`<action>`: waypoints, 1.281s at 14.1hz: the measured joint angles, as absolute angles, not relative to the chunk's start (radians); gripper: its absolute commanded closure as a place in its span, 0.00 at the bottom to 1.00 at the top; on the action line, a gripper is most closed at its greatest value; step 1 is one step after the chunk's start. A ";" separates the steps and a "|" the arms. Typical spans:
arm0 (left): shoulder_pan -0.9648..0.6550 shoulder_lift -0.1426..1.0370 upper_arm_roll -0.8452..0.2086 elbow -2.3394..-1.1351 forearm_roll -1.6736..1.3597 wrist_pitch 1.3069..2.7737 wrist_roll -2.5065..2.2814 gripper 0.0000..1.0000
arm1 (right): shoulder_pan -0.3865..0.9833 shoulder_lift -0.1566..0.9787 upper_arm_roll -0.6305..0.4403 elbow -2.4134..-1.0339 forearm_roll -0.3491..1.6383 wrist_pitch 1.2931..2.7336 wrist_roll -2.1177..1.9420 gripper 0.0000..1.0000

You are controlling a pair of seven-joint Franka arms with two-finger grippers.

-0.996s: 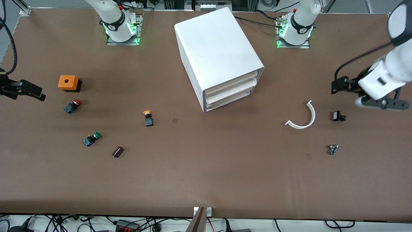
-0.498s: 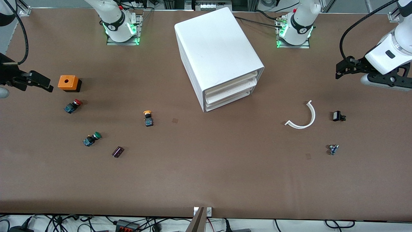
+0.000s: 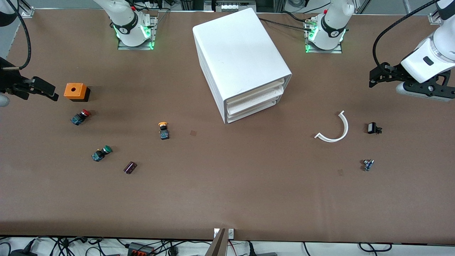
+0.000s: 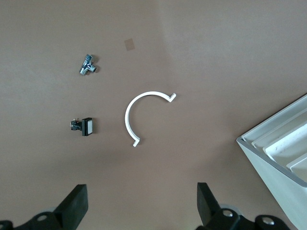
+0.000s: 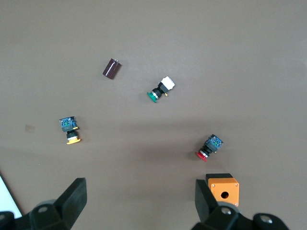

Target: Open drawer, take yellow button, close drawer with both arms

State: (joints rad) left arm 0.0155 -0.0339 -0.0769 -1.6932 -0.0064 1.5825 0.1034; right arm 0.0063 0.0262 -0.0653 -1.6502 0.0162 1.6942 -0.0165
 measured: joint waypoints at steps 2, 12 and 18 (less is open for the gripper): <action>0.016 -0.034 -0.077 -1.693 -0.006 1.582 0.103 0.00 | 0.006 0.022 -0.065 -1.650 0.016 1.690 -0.016 0.00; 0.015 -0.033 -0.078 -1.693 -0.006 1.582 0.103 0.00 | 0.011 0.021 -0.064 -1.651 -0.025 1.698 -0.017 0.00; 0.014 -0.033 -0.079 -1.693 -0.006 1.582 0.104 0.00 | 0.020 0.021 -0.061 -1.654 -0.035 1.702 -0.016 0.00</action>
